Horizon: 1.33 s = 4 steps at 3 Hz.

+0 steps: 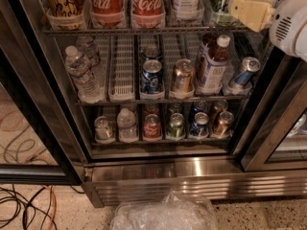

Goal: Pick redbull can from top shelf of fridge

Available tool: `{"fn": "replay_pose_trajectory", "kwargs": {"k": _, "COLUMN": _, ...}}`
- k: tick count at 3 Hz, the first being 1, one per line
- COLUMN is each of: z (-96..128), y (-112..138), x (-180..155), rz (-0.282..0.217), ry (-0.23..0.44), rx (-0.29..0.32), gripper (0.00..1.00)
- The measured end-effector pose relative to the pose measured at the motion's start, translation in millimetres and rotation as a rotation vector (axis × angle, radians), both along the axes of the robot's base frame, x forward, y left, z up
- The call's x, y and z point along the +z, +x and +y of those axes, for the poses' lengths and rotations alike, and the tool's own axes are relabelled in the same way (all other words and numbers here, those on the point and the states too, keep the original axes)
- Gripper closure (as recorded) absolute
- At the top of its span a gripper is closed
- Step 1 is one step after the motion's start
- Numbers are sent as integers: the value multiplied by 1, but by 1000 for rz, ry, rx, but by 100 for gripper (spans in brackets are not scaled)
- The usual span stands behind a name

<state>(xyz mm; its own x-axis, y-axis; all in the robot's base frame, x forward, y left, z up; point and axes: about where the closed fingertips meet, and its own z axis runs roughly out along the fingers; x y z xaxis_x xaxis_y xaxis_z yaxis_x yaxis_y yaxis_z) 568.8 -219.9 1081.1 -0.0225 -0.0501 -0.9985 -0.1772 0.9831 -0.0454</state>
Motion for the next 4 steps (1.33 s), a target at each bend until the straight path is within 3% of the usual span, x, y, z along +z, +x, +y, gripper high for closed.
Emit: {"fn": "replay_pose_trajectory", "kwargs": {"k": 4, "z": -21, "y": 24, "x": 6, "rz": -59, "ry": -39, "rx": -59, "gripper": 44}}
